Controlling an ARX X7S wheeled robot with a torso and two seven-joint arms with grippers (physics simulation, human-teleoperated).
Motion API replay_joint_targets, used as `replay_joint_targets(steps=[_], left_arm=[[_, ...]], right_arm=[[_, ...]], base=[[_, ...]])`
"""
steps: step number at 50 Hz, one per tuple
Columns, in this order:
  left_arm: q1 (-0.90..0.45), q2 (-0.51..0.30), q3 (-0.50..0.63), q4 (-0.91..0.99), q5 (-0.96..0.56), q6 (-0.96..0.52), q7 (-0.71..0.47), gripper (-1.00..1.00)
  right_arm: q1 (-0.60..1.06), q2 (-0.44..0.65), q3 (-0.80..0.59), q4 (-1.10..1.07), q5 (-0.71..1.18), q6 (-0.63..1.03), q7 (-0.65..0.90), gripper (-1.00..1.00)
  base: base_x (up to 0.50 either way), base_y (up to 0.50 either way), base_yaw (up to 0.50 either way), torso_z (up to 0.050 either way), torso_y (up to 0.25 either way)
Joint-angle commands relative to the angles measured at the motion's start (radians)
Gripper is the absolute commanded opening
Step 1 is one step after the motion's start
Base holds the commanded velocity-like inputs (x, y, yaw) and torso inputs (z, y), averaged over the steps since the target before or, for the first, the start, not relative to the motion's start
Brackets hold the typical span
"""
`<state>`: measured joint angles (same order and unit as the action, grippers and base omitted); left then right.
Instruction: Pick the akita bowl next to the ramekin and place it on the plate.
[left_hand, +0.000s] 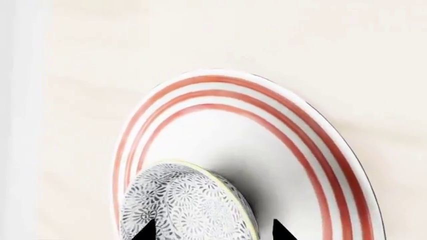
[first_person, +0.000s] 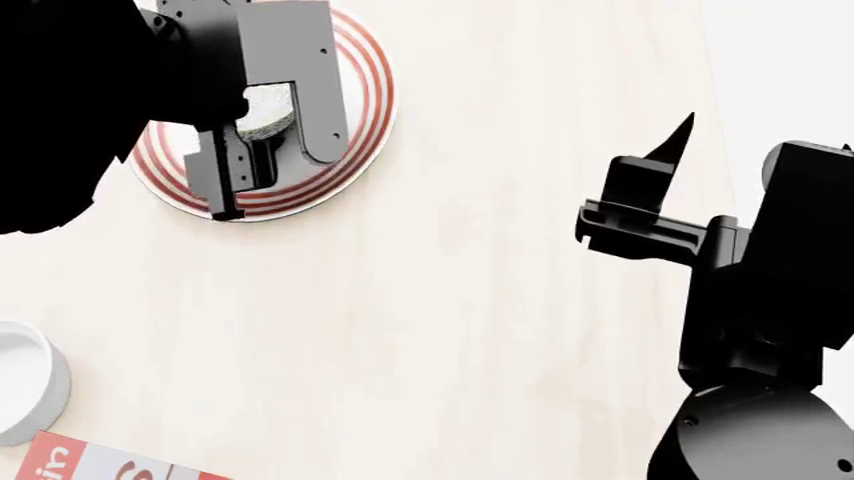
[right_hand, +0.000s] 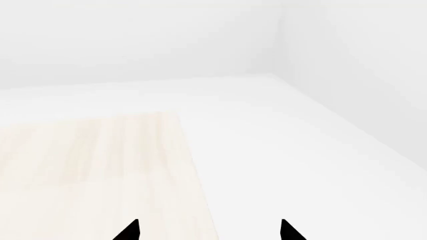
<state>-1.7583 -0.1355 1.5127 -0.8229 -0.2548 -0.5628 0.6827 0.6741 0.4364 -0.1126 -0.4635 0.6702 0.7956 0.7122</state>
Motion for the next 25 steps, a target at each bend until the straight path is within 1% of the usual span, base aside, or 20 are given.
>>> replay_joint_targets(steps=[1, 12, 16, 22, 25], left_arm=[[0.002, 0.039, -0.040, -0.027, 0.019, 0.024, 0.001, 1.00], [0.001, 0.054, -0.060, -0.054, 0.012, 0.038, -0.015, 1.00], [0.002, 0.073, -0.072, -0.091, 0.010, 0.067, -0.026, 1.00], [0.005, 0.130, -0.090, -0.204, 0.009, 0.148, -0.045, 1.00], [0.000, 0.135, -0.089, -0.208, -0.007, 0.159, -0.061, 1.00]], right_arm=[[-0.006, -0.017, 0.022, -0.009, -0.019, 0.003, -0.021, 1.00], [-0.004, -0.016, 0.021, -0.010, -0.014, 0.006, -0.018, 1.00], [-0.005, -0.016, 0.019, -0.005, -0.017, 0.000, -0.020, 1.00], [-0.002, -0.015, 0.021, -0.009, -0.011, 0.006, -0.017, 1.00], [-0.004, -0.014, 0.020, -0.006, -0.013, 0.001, -0.019, 1.00]], base=[[0.00, 0.00, 0.00, 0.000, 0.000], [0.00, 0.00, 0.00, 0.000, 0.000], [0.00, 0.00, 0.00, 0.000, 0.000], [0.00, 0.00, 0.00, 0.000, 0.000], [0.00, 0.00, 0.00, 0.000, 0.000]])
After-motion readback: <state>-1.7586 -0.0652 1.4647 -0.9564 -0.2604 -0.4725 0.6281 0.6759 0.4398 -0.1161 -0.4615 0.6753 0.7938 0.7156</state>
